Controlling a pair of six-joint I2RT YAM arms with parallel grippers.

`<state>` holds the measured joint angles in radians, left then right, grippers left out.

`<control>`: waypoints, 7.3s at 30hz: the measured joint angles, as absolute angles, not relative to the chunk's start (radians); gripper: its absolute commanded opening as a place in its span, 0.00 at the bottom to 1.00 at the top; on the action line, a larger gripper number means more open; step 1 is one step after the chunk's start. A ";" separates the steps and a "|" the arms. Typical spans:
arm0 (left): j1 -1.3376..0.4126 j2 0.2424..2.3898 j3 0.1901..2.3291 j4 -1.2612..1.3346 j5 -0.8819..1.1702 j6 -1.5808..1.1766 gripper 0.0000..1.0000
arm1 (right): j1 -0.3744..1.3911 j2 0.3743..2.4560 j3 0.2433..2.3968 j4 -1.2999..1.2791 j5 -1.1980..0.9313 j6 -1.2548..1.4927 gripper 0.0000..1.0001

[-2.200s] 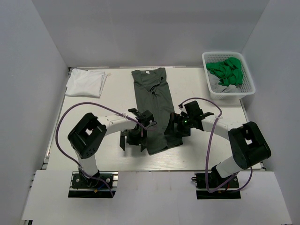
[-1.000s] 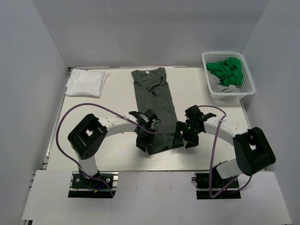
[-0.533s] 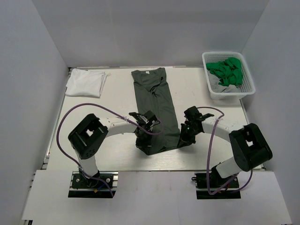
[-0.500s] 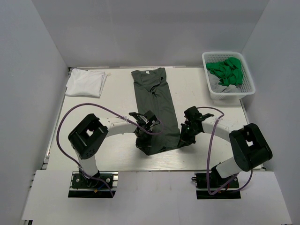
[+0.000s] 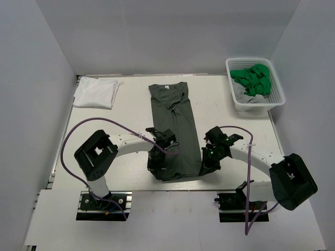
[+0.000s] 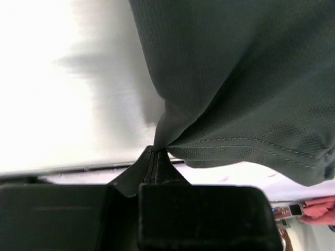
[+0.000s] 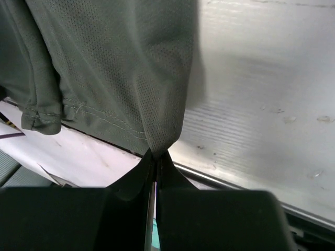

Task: Fold and stack the t-shirts
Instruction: Grab the bottom of the folded rectangular tshirt with both arms, then fold the folded rectangular tshirt in 1/3 of the way, then grab one side of the 2/3 rectangular tshirt with both arms, then fold the long partially folded tshirt into a neat square

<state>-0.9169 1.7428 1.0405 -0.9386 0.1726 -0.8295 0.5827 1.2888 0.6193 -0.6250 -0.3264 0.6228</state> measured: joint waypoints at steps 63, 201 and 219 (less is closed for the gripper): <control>-0.556 2.201 1.944 -1.127 -0.168 -0.688 0.00 | 0.462 2.112 1.792 -0.807 -0.076 0.463 0.00; -0.606 1.697 1.518 -1.042 0.125 -0.700 0.00 | 0.372 1.474 1.159 -0.835 -0.465 0.408 0.00; -0.584 1.950 1.607 -0.891 0.065 -0.723 0.78 | 0.294 1.773 1.314 -0.754 -0.361 0.460 0.74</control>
<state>-0.5842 1.9503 1.6073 -0.8906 0.0650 -0.7235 0.2939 1.7729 1.3140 -0.7536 -0.3611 0.4603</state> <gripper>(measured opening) 0.284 0.600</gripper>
